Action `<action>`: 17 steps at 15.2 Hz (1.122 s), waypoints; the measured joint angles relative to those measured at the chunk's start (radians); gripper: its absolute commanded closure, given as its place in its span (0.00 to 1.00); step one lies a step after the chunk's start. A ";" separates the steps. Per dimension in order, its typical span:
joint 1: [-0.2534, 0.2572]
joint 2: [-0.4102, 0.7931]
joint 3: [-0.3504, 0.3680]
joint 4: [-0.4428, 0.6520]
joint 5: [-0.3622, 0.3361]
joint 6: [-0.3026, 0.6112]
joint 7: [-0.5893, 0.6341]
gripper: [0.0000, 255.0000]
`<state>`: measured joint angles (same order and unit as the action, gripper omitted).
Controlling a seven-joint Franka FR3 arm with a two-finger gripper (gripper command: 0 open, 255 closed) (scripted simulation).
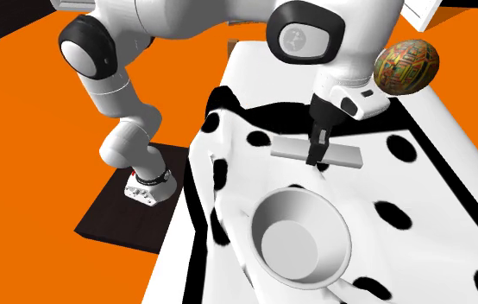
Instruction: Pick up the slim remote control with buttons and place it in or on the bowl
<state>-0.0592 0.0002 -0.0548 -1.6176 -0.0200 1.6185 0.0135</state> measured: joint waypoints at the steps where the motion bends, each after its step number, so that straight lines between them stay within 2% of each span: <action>1: 0.000 0.004 0.000 0.018 0.000 -0.014 0.000 1.00; 13: -0.001 0.065 -0.001 0.262 0.003 -0.197 -0.006 1.00; 17: -0.040 0.069 -0.034 0.283 0.006 -0.212 -0.076 1.00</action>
<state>-0.0993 0.0697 -0.0886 -1.3345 -0.0140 1.4061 -0.0624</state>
